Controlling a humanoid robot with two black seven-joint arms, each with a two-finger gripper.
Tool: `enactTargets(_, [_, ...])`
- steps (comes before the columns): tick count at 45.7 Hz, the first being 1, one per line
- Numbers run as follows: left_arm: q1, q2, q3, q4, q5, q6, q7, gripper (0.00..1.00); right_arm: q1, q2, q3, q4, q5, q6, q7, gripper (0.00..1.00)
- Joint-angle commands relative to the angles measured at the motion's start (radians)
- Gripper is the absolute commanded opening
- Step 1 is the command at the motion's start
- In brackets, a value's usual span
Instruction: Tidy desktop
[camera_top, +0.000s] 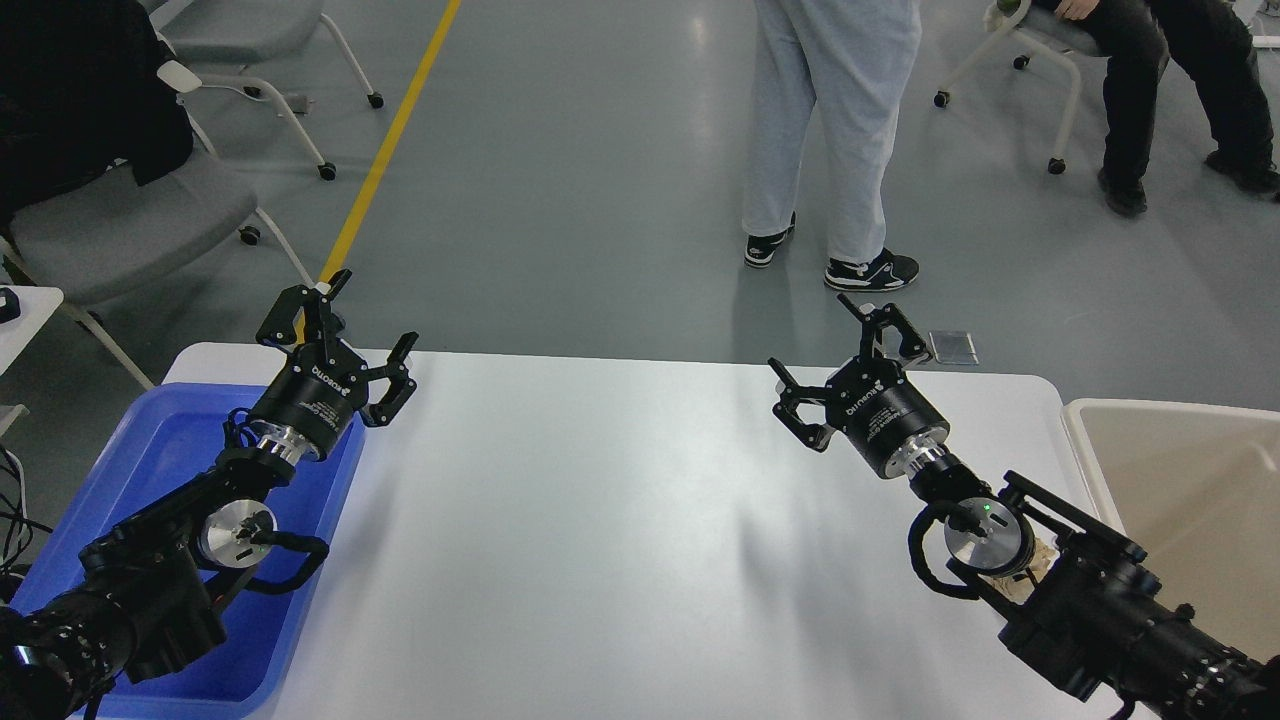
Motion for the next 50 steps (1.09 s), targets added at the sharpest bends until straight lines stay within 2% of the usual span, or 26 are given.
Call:
enactTargets(1, [0.000, 0.000, 0.000, 0.000, 0.000, 0.000, 0.000, 1.00, 0.000, 0.000, -0.002, 0.000, 0.000, -0.001, 0.000, 1.00])
enactTargets(19, [0.000, 0.000, 0.000, 0.000, 0.000, 0.000, 0.000, 1.00, -0.010, -0.002, -0.003, 0.029, -0.002, 0.002, 0.000, 1.00])
enactTargets(25, [0.000, 0.000, 0.000, 0.000, 0.000, 0.000, 0.000, 1.00, 0.005, -0.035, -0.003, 0.051, -0.003, 0.002, -0.002, 1.00])
enactTargets(31, [0.000, 0.000, 0.000, 0.000, 0.000, 0.000, 0.000, 1.00, 0.007, -0.107, -0.015, 0.167, -0.029, -0.015, -0.005, 1.00])
enactTargets(44, [0.000, 0.000, 0.000, 0.000, 0.000, 0.000, 0.000, 1.00, 0.005, -0.304, -0.074, 0.445, -0.112, -0.136, -0.005, 1.00])
enactTargets(47, [0.000, 0.000, 0.000, 0.001, -0.002, 0.000, 0.000, 1.00, 0.008, -0.380, -0.104, 0.526, -0.172, -0.179, -0.011, 1.00])
enactTargets(50, [0.000, 0.000, 0.000, 0.000, 0.000, 0.000, 0.000, 1.00, 0.025, -0.431, -0.147, 0.572, -0.221, -0.240, -0.037, 1.00])
